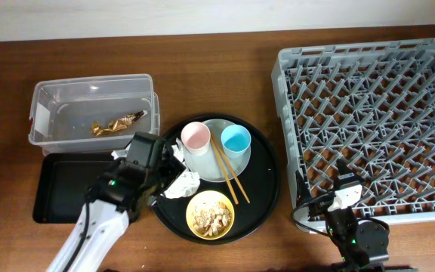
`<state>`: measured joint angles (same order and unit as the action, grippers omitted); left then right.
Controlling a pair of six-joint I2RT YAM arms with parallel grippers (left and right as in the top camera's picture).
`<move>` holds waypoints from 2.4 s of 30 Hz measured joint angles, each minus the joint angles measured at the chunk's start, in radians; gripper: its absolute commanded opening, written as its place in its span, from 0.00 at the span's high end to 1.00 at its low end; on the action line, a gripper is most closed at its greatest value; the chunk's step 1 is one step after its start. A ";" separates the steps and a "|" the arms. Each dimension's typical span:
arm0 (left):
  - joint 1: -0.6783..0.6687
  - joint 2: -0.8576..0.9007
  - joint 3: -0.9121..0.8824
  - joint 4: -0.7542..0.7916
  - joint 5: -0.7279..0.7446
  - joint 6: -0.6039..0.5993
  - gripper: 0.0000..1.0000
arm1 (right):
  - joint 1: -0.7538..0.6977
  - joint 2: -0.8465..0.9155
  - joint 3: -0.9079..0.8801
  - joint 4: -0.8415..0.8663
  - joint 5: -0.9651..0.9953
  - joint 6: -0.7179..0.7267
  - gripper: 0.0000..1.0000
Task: Sort waste into correct bins and load items into the dishwasher rack
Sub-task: 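Grasp the crumpled white tissue on the round tray with the left gripper, then drop the tissue into the clear plastic bin with the left gripper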
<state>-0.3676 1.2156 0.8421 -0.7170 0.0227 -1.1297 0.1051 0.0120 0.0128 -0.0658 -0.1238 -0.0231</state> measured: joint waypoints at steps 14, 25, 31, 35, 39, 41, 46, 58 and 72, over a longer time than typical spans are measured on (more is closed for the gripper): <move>0.000 0.329 -0.001 0.142 -0.013 -0.077 0.16 | 0.000 0.000 0.000 0.000 0.000 0.000 0.01; 0.000 0.383 -0.001 0.150 -0.016 -0.113 0.53 | 0.000 0.000 0.000 0.000 0.000 0.000 0.01; 0.000 0.383 -0.001 0.151 -0.027 -0.115 0.45 | 0.000 0.000 0.000 0.000 0.000 0.000 0.01; 0.000 0.383 -0.001 0.151 -0.034 -0.119 0.44 | 0.000 0.000 0.000 0.000 0.000 0.000 0.01; 0.000 0.383 -0.001 0.150 -0.035 -0.120 0.44 | 0.000 0.000 0.000 0.000 0.000 0.000 0.01; 0.000 0.383 -0.006 0.151 -0.035 -0.120 0.44 | 0.000 0.000 0.000 0.000 0.000 0.000 0.02; 0.000 0.383 -0.035 0.154 -0.036 -0.117 0.66 | 0.000 0.000 0.000 0.000 0.000 0.000 0.01; 0.000 0.381 -0.041 0.161 -0.039 -0.110 1.00 | 0.000 0.000 0.000 0.000 0.000 0.000 0.01; 0.000 0.099 -0.026 0.106 -0.109 0.019 1.00 | 0.000 0.000 0.000 0.000 0.000 0.000 0.01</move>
<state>-0.3676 1.3144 0.8165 -0.6113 -0.0860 -1.1107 0.1051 0.0120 0.0128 -0.0658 -0.1238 -0.0231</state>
